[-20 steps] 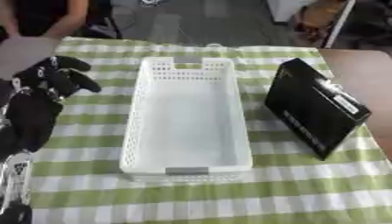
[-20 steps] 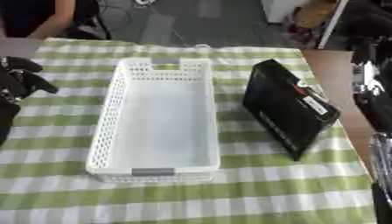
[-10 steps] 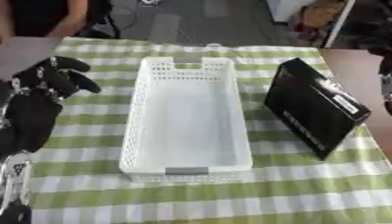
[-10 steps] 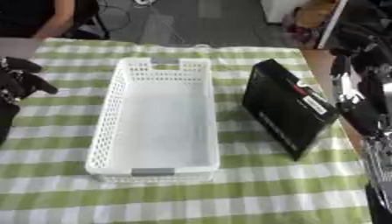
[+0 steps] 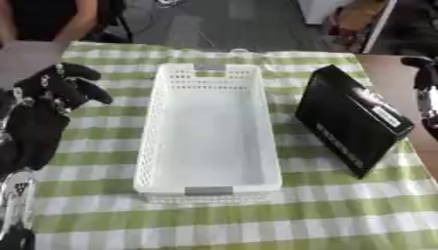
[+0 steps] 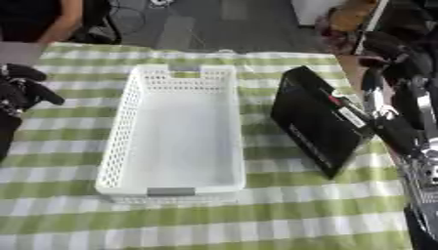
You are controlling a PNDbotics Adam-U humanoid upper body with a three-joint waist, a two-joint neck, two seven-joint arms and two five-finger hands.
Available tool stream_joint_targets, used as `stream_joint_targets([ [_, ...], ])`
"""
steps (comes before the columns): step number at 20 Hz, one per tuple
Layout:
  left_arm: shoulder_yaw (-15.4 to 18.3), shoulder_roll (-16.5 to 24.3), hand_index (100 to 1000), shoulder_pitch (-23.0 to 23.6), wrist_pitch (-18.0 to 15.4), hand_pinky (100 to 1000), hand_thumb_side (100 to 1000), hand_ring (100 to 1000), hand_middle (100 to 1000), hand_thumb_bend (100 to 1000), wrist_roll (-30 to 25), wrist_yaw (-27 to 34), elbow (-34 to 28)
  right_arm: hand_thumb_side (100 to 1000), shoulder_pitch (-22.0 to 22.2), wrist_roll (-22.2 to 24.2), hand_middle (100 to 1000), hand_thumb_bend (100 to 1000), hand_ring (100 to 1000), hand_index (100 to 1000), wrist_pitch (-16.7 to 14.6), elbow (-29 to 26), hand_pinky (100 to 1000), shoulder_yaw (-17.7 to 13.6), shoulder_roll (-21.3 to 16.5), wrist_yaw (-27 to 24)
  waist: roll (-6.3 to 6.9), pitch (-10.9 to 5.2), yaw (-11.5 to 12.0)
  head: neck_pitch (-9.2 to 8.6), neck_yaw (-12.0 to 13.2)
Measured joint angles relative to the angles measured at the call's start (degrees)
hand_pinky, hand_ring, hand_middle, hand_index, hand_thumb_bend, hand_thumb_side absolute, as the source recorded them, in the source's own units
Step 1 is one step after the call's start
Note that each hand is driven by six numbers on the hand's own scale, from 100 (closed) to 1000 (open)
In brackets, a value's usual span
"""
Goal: Pick up objects on the table and place them in the box.
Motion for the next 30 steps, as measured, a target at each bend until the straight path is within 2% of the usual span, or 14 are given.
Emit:
stream_joint_targets([
  [5, 0.0, 0.0, 561, 0.0, 0.0, 649, 880, 582, 693, 1000, 0.0, 0.0, 0.0, 515, 0.0, 1.0, 887, 105, 918, 878, -0.6, 0.7, 822, 0.4, 0.0, 1.4, 0.0, 0.0, 0.1, -0.01, 0.0],
  [7, 0.0, 0.0, 560, 0.0, 0.0, 648, 881, 582, 693, 1000, 0.0, 0.0, 0.0, 461, -0.1, 2.2, 906, 282, 937, 883, -1.1, 0.7, 828, 0.5, -0.2, 3.1, 0.0, 0.0, 0.1, -0.01, 0.0],
  [8, 0.0, 0.0, 560, 0.0, 0.0, 648, 881, 582, 693, 1000, 0.0, 0.0, 0.0, 461, -0.2, 3.1, 906, 282, 937, 883, -1.5, 0.7, 828, 0.4, -0.5, 4.4, 0.0, 0.0, 0.1, -0.01, 0.0],
  [9, 0.0, 0.0, 560, 0.0, 0.0, 648, 881, 582, 693, 1000, 0.0, 0.0, 0.0, 440, -0.2, 4.2, 912, 343, 934, 880, -1.8, 0.6, 819, 0.2, -0.7, 6.0, 0.0, 0.0, 0.1, -0.01, 0.0],
  [13, 0.0, 0.0, 561, 0.0, 0.0, 648, 880, 582, 693, 1000, 0.0, 0.0, 0.0, 460, -0.8, 7.5, 907, 351, 928, 868, -2.7, 0.1, 812, -0.5, -1.0, 13.1, 0.0, 0.0, 0.1, -0.01, 0.0],
  [17, 0.0, 0.0, 561, 0.0, 0.0, 648, 881, 582, 693, 1000, 0.0, 0.0, 0.0, 474, -1.0, 8.2, 906, 346, 926, 866, -2.8, -0.9, 811, -0.8, -1.0, 17.6, 0.0, 0.0, 0.1, -0.01, 0.0],
  [30, 0.0, 0.0, 560, 0.0, 0.0, 649, 885, 583, 694, 1000, 0.0, 0.0, 0.0, 488, -1.8, 9.8, 904, 325, 918, 868, -2.4, -0.7, 798, -0.8, -1.3, 22.1, -0.07, 0.0, 0.1, -0.01, 0.0],
])
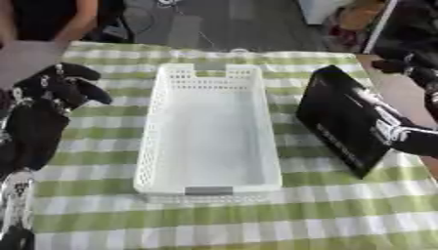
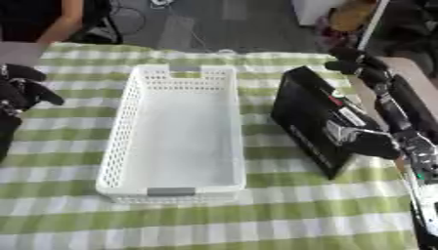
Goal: Pick up objects on the table and place them in the box.
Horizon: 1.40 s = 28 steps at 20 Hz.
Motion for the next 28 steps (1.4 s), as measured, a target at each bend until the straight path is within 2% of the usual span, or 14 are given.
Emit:
stream_joint_targets([
  [14, 0.0, 0.0, 560, 0.0, 0.0, 649, 889, 583, 695, 1000, 0.0, 0.0, 0.0, 512, -0.4, 0.7, 903, 300, 921, 871, 0.5, 4.9, 798, -0.5, -0.2, 4.1, -0.04, 0.0, 0.0, 0.0, 0.0],
  [28, 0.0, 0.0, 560, 0.0, 0.0, 649, 889, 584, 695, 1000, 0.0, 0.0, 0.0, 516, -0.4, 0.3, 907, 288, 930, 880, 1.0, 8.0, 806, -1.4, -0.2, 5.3, -0.04, 0.0, 0.0, 0.0, 0.0],
])
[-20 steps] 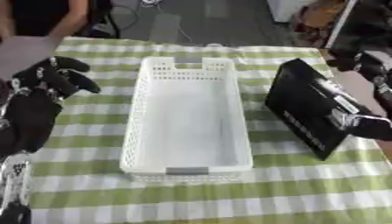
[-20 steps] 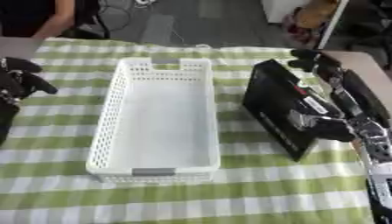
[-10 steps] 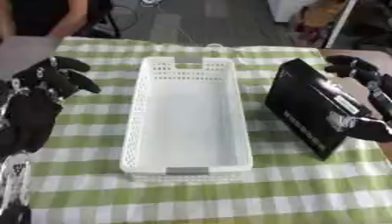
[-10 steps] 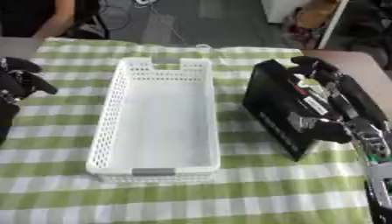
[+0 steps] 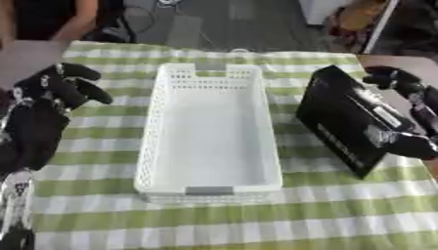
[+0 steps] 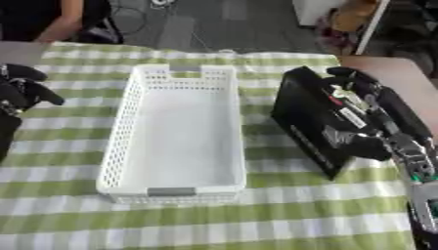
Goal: Pick up objects on the table and place them in the box.
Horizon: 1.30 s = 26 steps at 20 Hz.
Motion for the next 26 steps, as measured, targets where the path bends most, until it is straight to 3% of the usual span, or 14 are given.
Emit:
stream_joint_targets([
  [26, 0.0, 0.0, 560, 0.0, 0.0, 649, 897, 584, 695, 1000, 0.0, 0.0, 0.0, 517, 0.0, 0.1, 908, 273, 939, 888, -0.6, 4.6, 813, -0.4, 0.0, 1.3, 0.01, 0.0, 0.2, 0.0, 0.0],
])
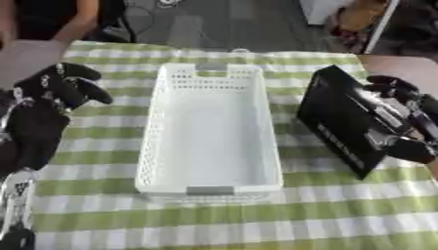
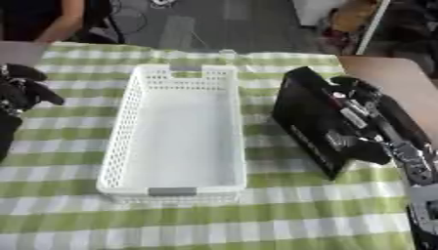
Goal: Pick up objects on the table and place them in the box.
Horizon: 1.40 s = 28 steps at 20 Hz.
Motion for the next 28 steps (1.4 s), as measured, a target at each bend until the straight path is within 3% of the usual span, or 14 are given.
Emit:
stream_joint_targets([
  [16, 0.0, 0.0, 560, 0.0, 0.0, 649, 902, 584, 696, 1000, 0.0, 0.0, 0.0, 508, 0.0, 0.6, 909, 228, 936, 882, -1.6, 0.7, 799, 0.7, -1.5, 0.5, -0.03, -0.02, 0.0, 0.0, 0.1],
  [28, 0.0, 0.0, 560, 0.0, 0.0, 650, 905, 584, 696, 1000, 0.0, 0.0, 0.0, 496, 0.0, -0.9, 904, 211, 923, 870, -0.9, -1.1, 787, -0.1, -1.6, -0.9, -0.04, -0.02, 0.0, 0.0, 0.1],
])
